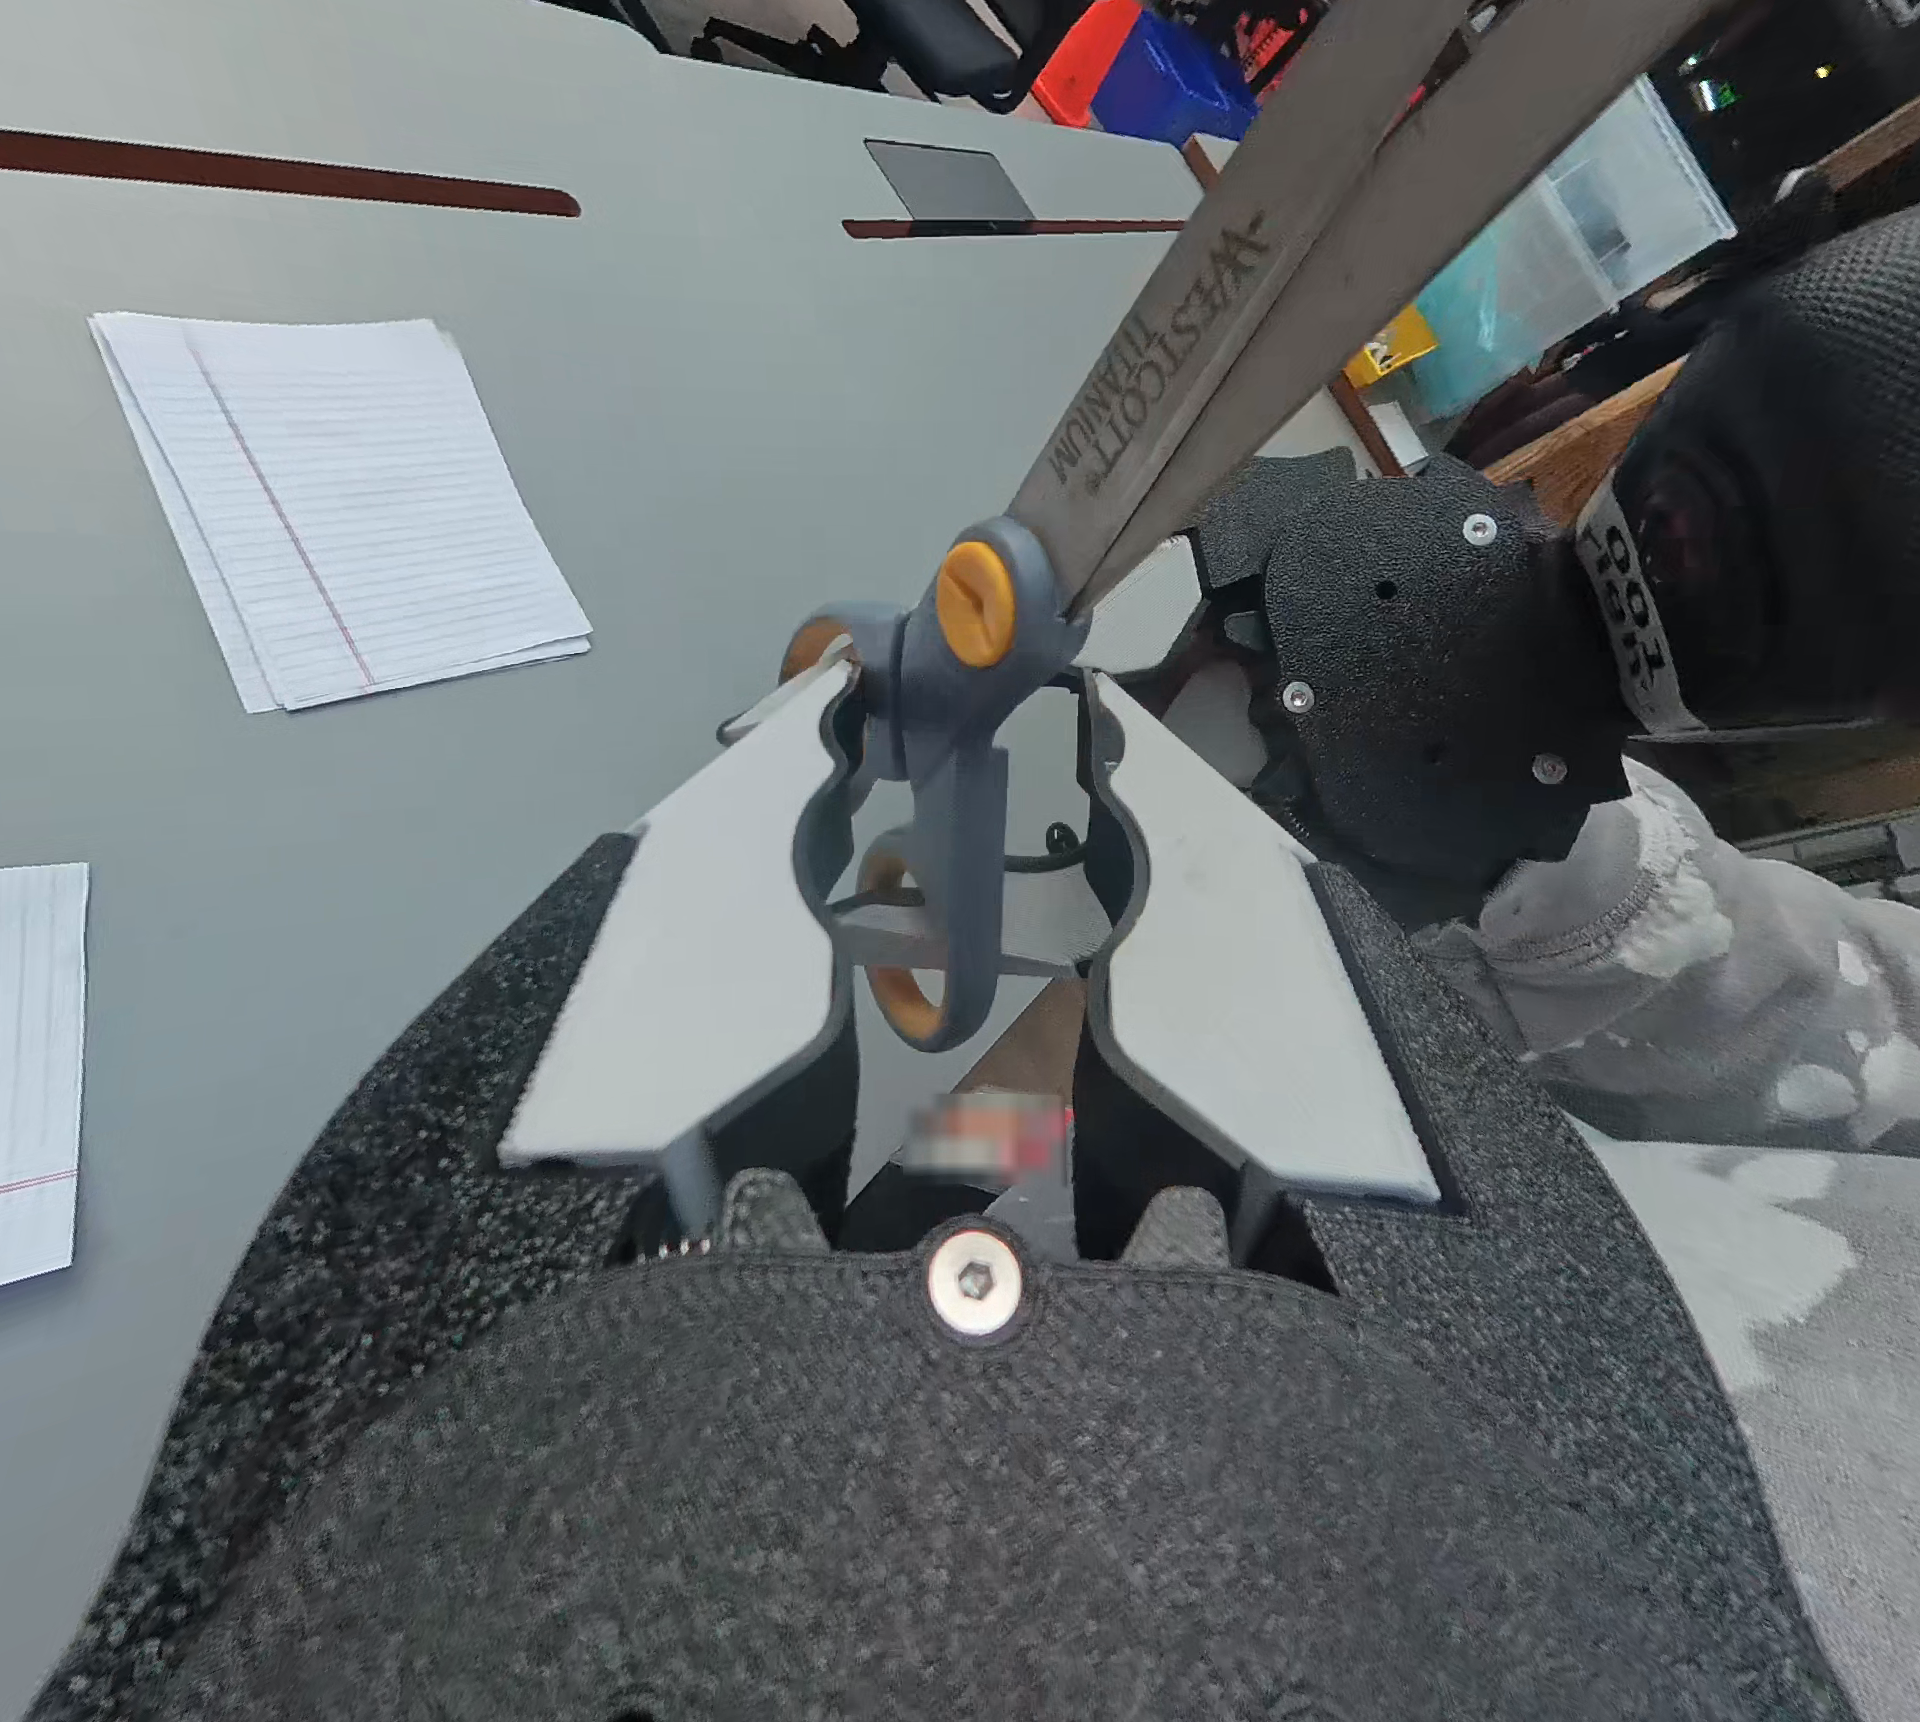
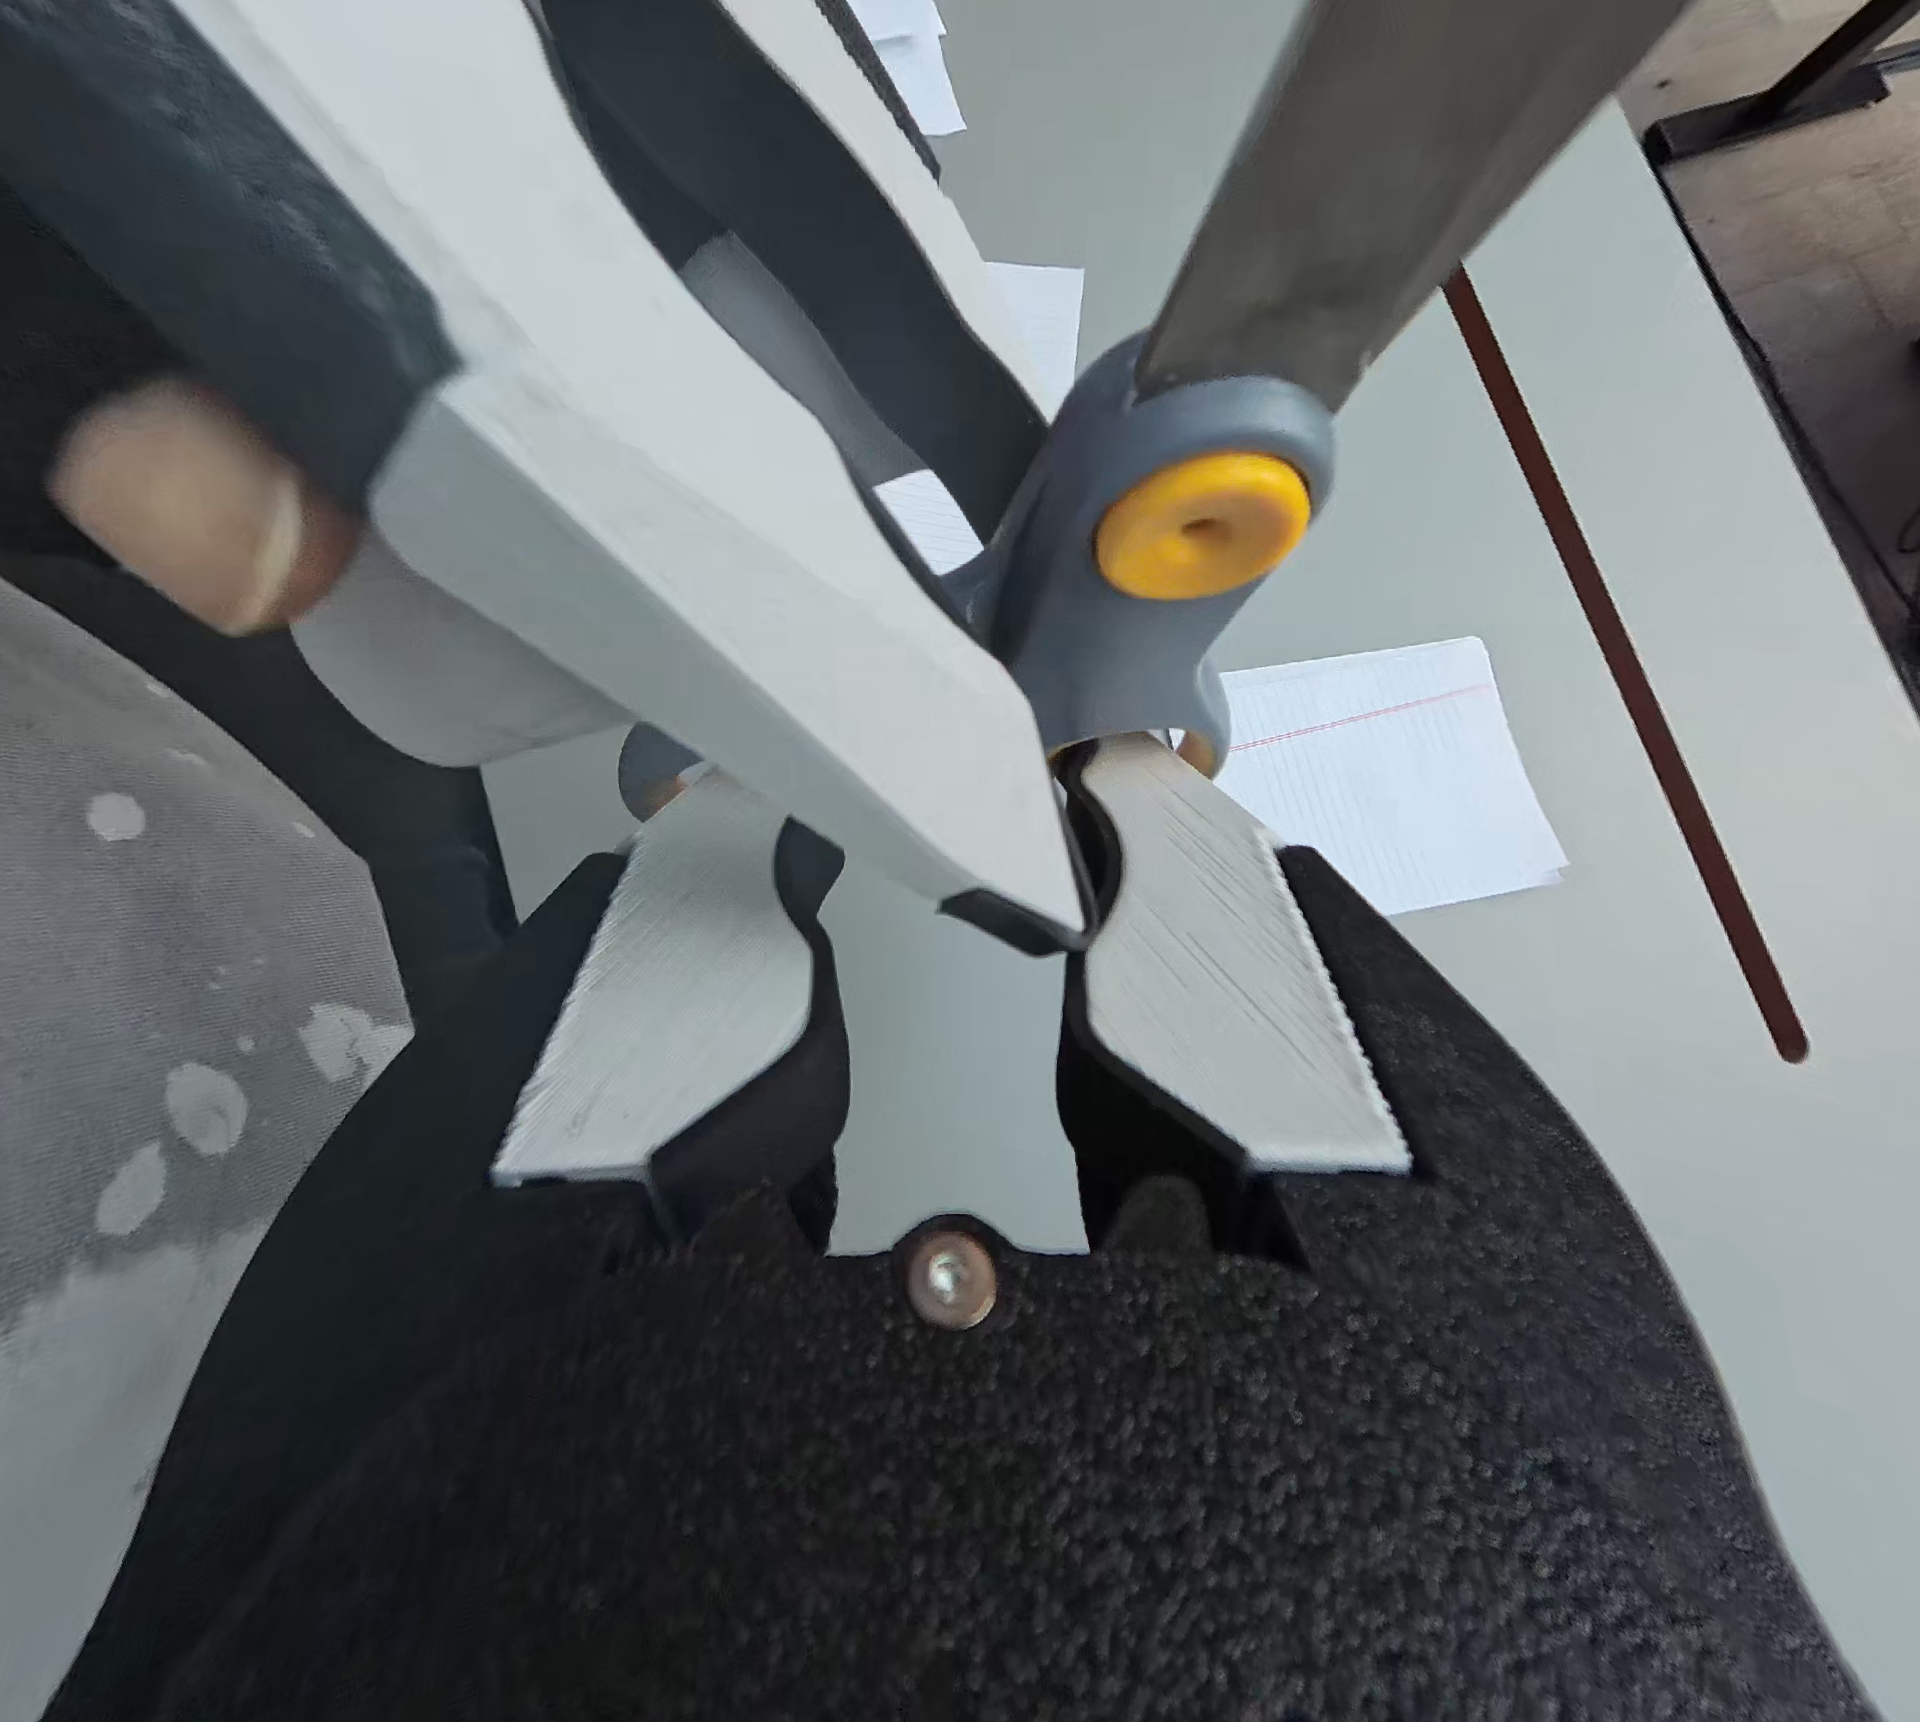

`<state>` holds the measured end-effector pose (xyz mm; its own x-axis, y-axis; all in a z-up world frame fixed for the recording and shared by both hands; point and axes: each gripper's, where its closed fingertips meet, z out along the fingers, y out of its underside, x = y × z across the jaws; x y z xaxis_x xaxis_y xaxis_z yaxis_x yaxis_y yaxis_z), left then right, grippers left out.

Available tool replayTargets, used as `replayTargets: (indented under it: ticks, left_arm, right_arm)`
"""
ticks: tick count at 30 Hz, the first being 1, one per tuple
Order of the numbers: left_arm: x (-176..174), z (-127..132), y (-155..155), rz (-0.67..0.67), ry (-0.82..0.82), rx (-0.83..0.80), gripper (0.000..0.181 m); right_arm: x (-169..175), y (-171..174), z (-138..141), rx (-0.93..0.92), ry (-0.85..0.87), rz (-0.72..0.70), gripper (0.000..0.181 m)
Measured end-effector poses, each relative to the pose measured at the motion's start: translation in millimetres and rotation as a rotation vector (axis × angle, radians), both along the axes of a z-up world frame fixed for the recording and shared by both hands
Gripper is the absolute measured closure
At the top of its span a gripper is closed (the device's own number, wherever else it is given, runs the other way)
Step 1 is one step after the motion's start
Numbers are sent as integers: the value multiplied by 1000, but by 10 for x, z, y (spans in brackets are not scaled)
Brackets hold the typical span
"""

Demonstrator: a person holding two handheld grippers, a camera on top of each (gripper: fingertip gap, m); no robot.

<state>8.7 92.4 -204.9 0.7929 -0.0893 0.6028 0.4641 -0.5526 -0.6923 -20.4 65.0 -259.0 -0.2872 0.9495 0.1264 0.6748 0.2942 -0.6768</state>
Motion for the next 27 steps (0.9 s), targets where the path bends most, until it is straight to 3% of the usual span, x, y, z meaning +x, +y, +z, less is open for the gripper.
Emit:
replayTargets:
  ticks: [3, 6, 10, 13, 18, 21, 24, 27]
  left_arm:
    - [-215, -50, -121, 75, -56, -2, 167]
    - [-396, 1, -279, 98, -297, 16, 166]
    - [-572, -83, -468, 141, -561, -15, 166]
    - [-626, -209, -570, 163, -474, -60, 164]
    - [-822, -222, -643, 177, -514, -59, 162]
    - [-959, -185, -679, 140, -458, -44, 163]
    - [-1005, -38, -703, 73, -332, 27, 156]
    - [-1141, 233, -763, 32, -404, 154, 145]
  right_arm:
    - [-150, -132, 52, 15, 29, -38, 147]
    - [-309, -239, 132, 58, 91, -63, 146]
    - [-473, -418, -13, 125, 38, -108, 140]
    - [-561, -489, -218, 160, -40, -149, 140]
    - [-804, -517, -218, 207, 10, -168, 141]
    - [-966, -531, -128, 163, 133, -163, 160]
    - [-1056, -542, 15, 149, 247, -157, 162]
    - [-996, -449, 89, 85, 287, -227, 162]
